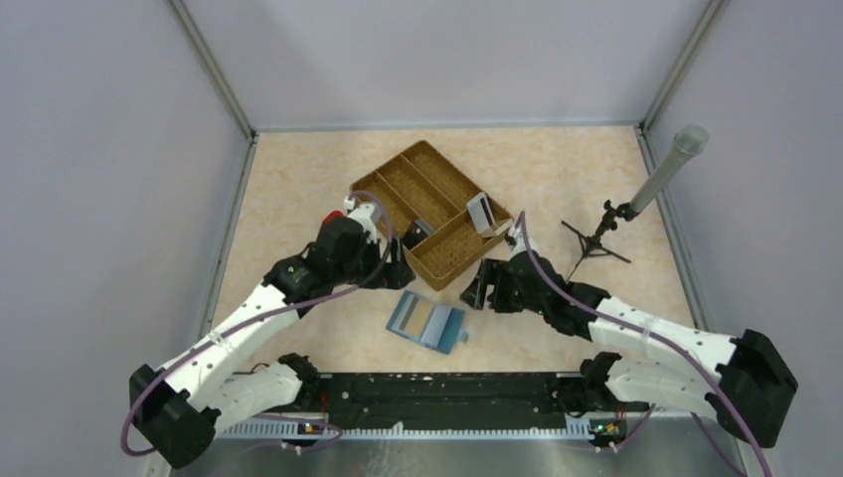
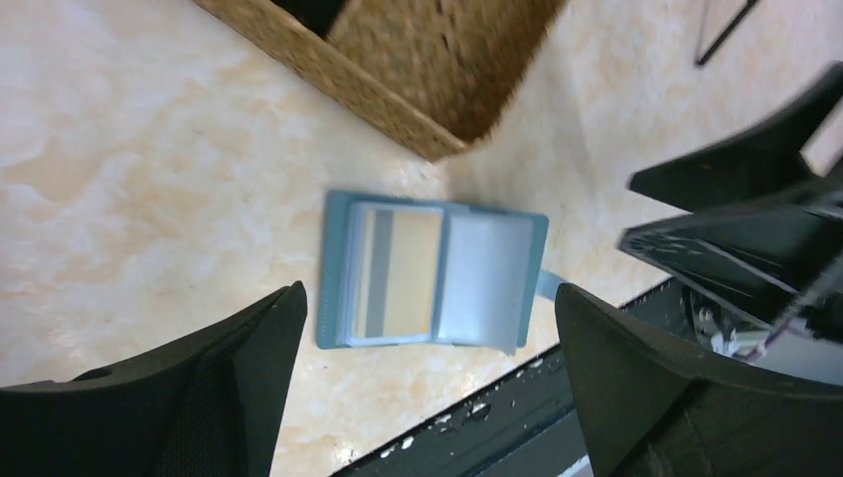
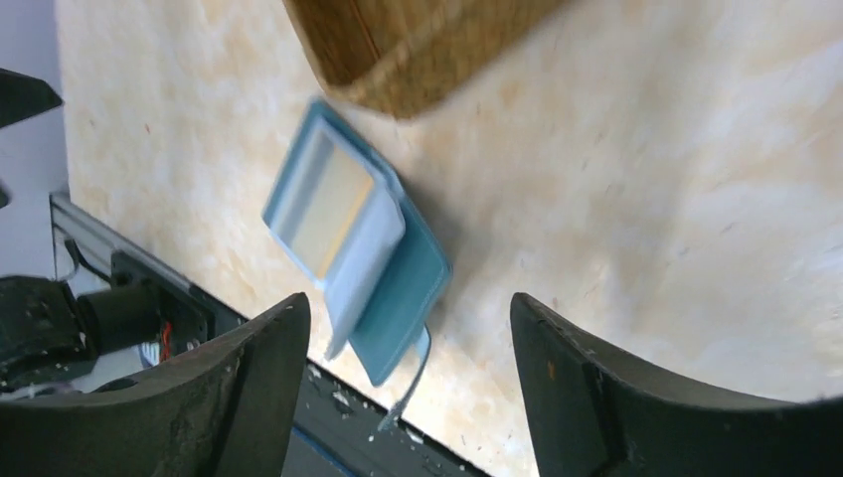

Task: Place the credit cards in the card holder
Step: Insert the credit card into the card holder, then pick up the credit card from the storage box.

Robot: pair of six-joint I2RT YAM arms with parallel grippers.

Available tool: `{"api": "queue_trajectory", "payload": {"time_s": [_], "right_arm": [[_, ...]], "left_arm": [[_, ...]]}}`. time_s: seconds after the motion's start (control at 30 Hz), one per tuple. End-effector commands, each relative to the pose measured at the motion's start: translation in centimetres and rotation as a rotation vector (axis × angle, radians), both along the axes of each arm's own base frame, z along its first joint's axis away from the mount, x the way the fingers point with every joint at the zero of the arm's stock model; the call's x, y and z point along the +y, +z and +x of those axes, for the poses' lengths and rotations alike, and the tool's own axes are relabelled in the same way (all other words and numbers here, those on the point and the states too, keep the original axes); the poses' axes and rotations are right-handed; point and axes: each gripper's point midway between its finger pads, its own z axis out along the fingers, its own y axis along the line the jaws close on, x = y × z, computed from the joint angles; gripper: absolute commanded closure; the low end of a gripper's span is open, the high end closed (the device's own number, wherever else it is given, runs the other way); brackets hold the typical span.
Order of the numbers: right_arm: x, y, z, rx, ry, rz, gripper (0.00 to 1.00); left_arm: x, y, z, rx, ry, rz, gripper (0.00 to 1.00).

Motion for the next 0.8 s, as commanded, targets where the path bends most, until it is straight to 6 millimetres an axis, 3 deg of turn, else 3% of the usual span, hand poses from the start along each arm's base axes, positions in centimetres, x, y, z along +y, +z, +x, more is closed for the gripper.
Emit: {"api": "queue_trajectory", "payload": {"time_s": [0.0, 0.13, 0.27, 0.37, 0.53, 0.77], "right_arm": [[-3.4, 4.8, 2.8, -0.169, 0.021, -0.161, 0.25], [-5.0, 7.4, 6.7, -0.217, -0.044, -0.241, 0.20], [-4.8, 10.3, 11.6, -0.271, -0.145, -0.277, 0.20], [-4.8, 10.5, 15.3, -0.289, -0.245, -0.338, 0.20], [-3.9, 9.8, 20.3, -0.250, -0.398, -0.338, 0.25], [-3.1, 7.3, 24.4, -0.185, -0.550, -0.333, 0.23]], "left_arm": [[2.0, 2.4, 1.6, 0.009, -0.032, 0.042, 0.01], [4.7, 3.8, 4.8, -0.034, 0.041, 0.122, 0.01], [7.6, 3.7, 7.1, -0.106, 0.145, 0.218, 0.01], [9.4, 3.2, 8.0, -0.153, 0.211, 0.290, 0.01], [9.5, 1.9, 7.9, -0.139, 0.202, 0.307, 0.01], [9.0, 1.8, 7.5, -0.137, 0.172, 0.281, 0.01]]}}
